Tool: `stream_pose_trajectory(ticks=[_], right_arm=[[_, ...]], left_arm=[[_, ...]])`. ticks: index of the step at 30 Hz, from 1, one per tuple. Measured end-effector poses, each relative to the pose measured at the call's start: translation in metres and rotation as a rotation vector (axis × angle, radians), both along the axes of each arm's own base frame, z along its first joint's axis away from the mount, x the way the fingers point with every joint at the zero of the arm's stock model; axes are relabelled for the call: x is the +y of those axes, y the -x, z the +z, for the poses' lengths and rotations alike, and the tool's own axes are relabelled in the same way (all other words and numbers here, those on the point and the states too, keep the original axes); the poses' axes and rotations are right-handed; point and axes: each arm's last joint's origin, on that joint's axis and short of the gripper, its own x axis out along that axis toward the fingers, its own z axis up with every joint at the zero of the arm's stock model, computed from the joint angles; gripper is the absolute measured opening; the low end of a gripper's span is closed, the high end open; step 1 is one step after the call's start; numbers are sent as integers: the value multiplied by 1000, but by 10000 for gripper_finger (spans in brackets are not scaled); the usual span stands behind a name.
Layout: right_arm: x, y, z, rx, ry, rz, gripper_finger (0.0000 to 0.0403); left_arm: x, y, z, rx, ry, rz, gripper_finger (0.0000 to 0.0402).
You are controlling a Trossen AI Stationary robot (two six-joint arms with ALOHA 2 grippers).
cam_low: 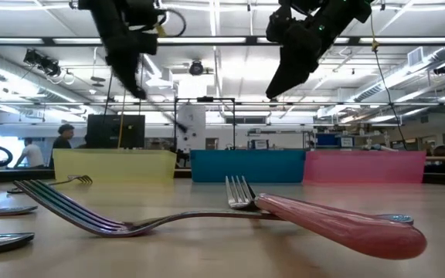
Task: Sort silverware by color (type)
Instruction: Put the blue fork into the yellow bin
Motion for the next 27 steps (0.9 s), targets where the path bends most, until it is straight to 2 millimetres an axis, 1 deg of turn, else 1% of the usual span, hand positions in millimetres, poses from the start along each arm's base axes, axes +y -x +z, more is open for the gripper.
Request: stream_pose_trajectory(ticks=[2,4,7,10,14,17,21,27], right_arm=[[0,0,0,3,0,-1,153],[0,1,-1,8,-1,0,153],[0,0,0,7,-1,0,154],[0,1,-1,8,-3,-2,153],[0,1,-1,12,-7,-6,154],[0,1,-1,12,-8,-6,153],[0,1,-1,12,-9,-7,154],[0,1,-1,14,-9,-7,154]], left_arm=[[2,12,-1,49,42,45,5],[7,17,-2,61,49,77,5],[17,23,-10,61,74,95,4],[28,24,-29,76,106,124,4],[38,31,-56,112,111,109,5],[44,34,-72,77,126,121,5],[51,38,-87,44,125,141,5],[57,45,-98,22,102,174,14]])
